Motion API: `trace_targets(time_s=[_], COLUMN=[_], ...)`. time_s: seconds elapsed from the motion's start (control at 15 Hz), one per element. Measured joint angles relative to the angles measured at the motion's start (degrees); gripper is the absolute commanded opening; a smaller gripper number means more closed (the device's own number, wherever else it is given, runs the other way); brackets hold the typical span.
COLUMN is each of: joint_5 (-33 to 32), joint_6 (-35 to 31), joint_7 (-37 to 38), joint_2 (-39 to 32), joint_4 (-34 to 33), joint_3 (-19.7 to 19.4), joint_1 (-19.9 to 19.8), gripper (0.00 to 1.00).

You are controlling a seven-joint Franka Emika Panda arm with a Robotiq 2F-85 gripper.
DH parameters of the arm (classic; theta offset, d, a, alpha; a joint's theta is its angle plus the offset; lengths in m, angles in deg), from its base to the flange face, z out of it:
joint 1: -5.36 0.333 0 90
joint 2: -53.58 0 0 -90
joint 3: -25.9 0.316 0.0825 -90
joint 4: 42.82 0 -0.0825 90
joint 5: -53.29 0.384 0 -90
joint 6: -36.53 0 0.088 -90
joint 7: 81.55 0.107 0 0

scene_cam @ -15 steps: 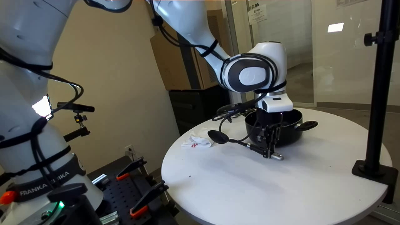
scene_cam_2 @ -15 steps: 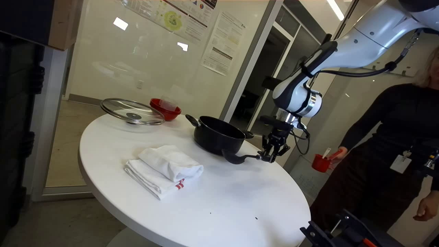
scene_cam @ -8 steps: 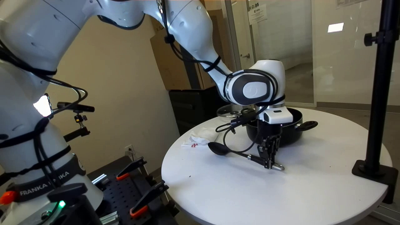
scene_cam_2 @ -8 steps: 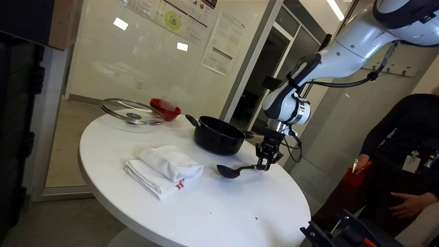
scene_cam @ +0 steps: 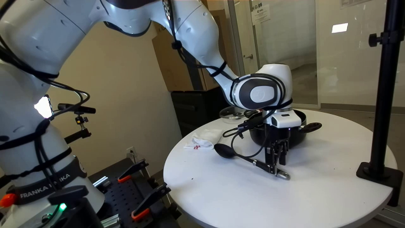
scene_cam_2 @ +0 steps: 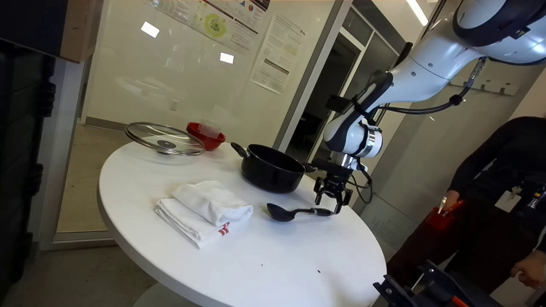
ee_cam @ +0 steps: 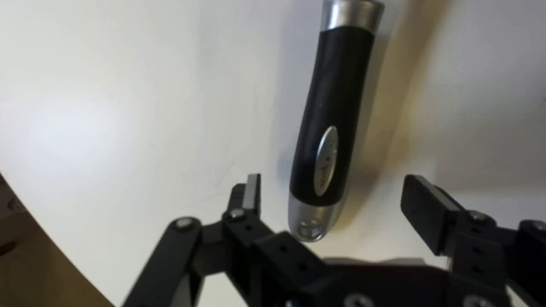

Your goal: Remove the spoon from the pot.

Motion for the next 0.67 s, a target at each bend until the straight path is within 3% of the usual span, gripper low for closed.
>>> trace_targets(time_s=[0.4,0.67], joint_5=[0.28,0.29], joint_6=[0.25,8.17], joint_7=[-3.79,-13.62], joint_2=[5.10,14.61], joint_4=[0.19,1.38], joint_3=[0.66,2.41], joint_1=[-0.08,-0.88], gripper=[1.00,1.00])
